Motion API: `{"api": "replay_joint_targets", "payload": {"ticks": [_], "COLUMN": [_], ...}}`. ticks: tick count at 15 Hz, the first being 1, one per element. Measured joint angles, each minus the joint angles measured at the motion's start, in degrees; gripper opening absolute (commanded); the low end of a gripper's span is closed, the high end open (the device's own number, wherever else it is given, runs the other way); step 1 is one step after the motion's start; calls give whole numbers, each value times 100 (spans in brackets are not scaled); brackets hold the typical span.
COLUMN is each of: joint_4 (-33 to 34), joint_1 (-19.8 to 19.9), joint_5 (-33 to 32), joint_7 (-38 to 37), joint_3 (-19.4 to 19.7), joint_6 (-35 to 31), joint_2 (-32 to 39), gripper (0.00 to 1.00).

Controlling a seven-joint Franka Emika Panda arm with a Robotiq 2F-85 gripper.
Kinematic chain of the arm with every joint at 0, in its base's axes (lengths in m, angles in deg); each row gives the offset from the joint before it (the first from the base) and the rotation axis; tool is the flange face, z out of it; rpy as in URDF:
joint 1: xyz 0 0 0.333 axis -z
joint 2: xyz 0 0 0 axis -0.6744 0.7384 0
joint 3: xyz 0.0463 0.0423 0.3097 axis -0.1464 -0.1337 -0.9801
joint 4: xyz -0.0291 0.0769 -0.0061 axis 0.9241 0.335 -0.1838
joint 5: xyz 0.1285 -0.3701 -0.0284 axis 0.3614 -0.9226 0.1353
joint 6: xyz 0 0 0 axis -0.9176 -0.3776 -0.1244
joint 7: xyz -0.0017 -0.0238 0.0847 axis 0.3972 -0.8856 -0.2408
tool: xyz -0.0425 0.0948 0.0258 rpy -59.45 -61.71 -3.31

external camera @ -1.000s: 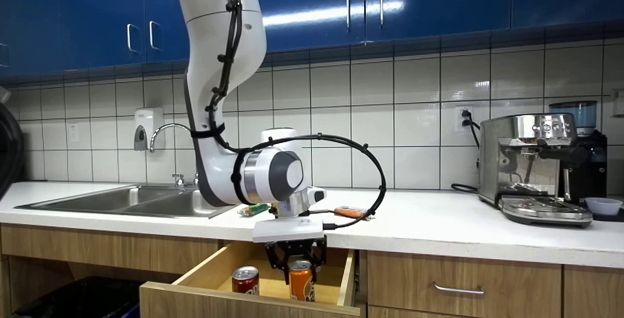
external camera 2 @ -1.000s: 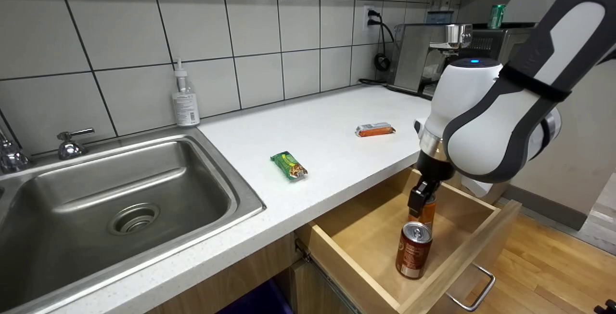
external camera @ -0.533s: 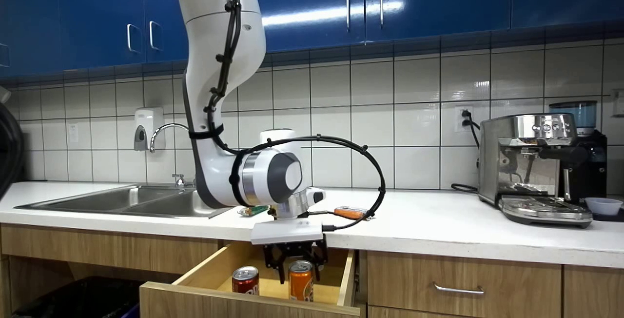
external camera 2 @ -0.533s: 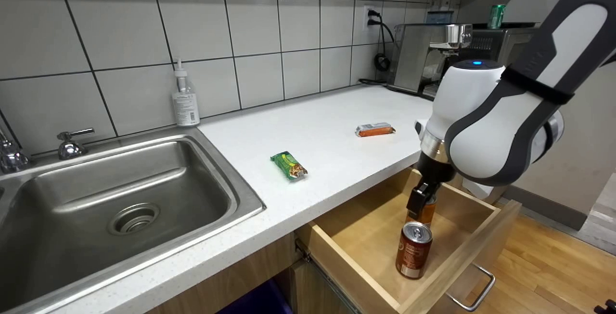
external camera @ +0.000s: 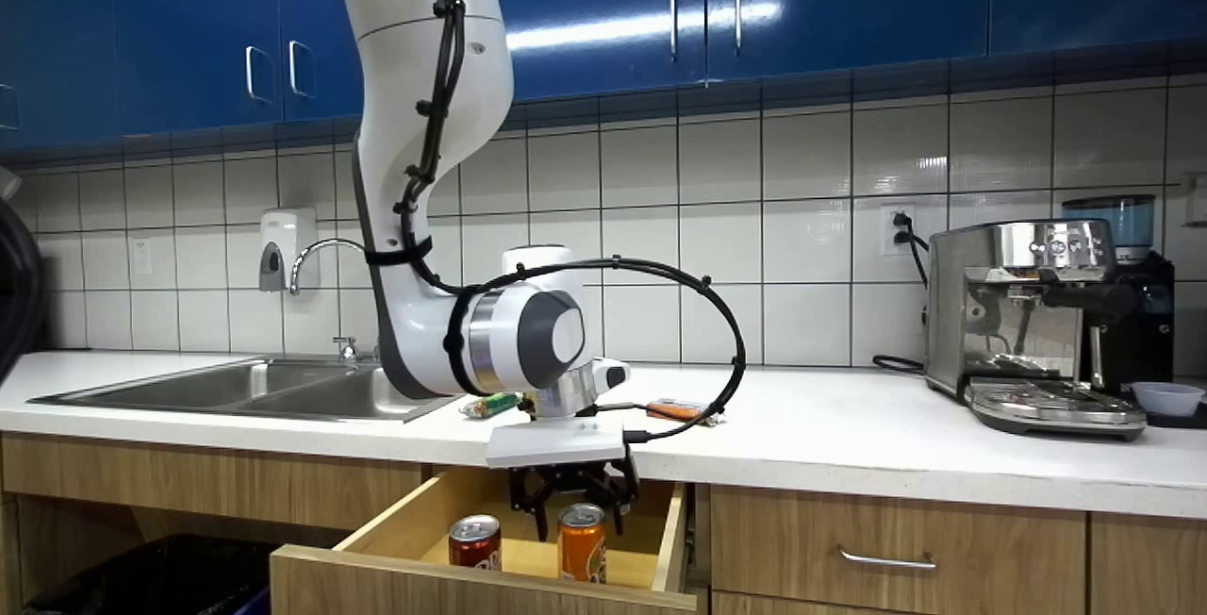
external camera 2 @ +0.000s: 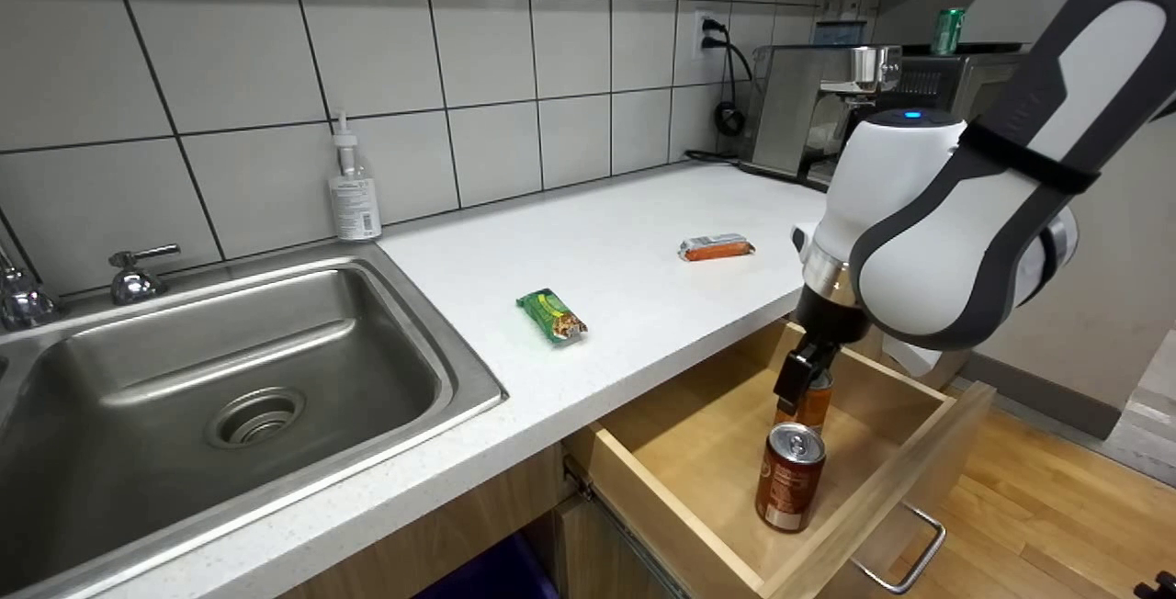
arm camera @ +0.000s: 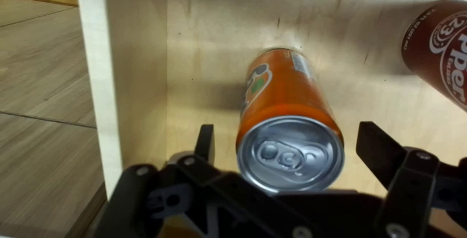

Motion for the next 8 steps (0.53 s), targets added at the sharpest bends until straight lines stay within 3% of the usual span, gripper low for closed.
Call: {"api": "replay_joint_targets", "payload": {"ticks": [8], "joint_4": [-229], "joint_1": [0], "joint_5": [-14], "joint_7": [0], "joint_3": [-18], "joint_6": [5], "joint_2": [-607], "gripper": [100]}}
